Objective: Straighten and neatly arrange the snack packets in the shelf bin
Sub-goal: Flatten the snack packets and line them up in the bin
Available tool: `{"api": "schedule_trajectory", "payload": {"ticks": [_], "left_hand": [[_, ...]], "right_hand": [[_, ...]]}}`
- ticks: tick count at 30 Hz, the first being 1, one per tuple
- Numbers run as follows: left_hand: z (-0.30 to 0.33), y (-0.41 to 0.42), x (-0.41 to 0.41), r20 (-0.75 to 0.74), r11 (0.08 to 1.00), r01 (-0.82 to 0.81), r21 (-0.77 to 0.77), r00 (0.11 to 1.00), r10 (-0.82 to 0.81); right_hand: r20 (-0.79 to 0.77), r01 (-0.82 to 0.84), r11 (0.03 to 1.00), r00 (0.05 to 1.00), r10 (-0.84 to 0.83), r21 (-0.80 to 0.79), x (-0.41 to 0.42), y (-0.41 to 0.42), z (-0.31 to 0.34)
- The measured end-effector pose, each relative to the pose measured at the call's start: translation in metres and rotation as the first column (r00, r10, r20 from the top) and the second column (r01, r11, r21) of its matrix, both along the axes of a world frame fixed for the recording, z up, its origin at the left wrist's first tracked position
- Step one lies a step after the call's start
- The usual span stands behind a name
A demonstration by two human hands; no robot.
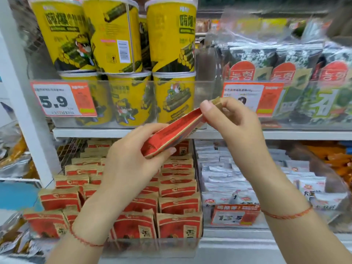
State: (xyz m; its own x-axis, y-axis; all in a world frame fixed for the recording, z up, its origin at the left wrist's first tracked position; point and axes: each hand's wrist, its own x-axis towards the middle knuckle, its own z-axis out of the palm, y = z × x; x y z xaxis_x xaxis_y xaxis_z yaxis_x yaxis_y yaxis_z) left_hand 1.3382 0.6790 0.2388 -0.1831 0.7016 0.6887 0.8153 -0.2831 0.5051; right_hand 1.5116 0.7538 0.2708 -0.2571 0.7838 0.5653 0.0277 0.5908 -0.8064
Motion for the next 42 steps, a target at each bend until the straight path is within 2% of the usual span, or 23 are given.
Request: {"api": "schedule_trajectory", "payload": {"ticks": [8,13,18,24,30,38,40,42], "left_hand": [[-0.01,-0.001,0.001,0.207,0.997,0.076,-0.029,0.976,-0.068],[-0.003,-0.01,-0.013,0.357,0.993,0.109,-0.049,0.93,-0.085],[0.002,-0.02,-0.021,0.569,0.975,0.209,-0.075,0.812,-0.131],[0.006,-0.024,-0.013,0.727,0.977,0.212,0.035,0.665,-0.171],[0.009,-0.026,-0.012,0.761,0.982,0.178,0.058,0.629,-0.159],[0.011,-0.025,-0.009,0.784,0.969,0.242,0.037,0.594,-0.179],[0.01,-0.027,-0.01,0.765,0.967,0.253,0.039,0.615,-0.192],[0.009,-0.03,-0.007,0.701,0.967,0.252,0.022,0.686,-0.194]], "right_hand": [[-0.002,-0.034,0.999,0.999,0.034,0.009,0.006,-0.003,-0.014],[-0.16,-0.05,0.998,0.986,0.054,0.028,0.012,-0.001,-0.015],[-0.362,-0.047,0.998,0.931,0.055,0.031,0.017,0.003,-0.019],[-0.456,-0.053,0.998,0.888,0.057,0.022,0.016,0.002,-0.023],[-0.493,-0.111,0.993,0.862,0.117,0.041,0.011,-0.001,-0.025],[-0.543,-0.054,0.995,0.835,0.092,0.087,0.011,-0.004,-0.024],[-0.538,-0.018,0.996,0.841,0.06,0.083,0.01,-0.007,-0.023],[-0.541,0.019,0.997,0.841,0.025,0.075,0.009,-0.01,-0.02]]}}
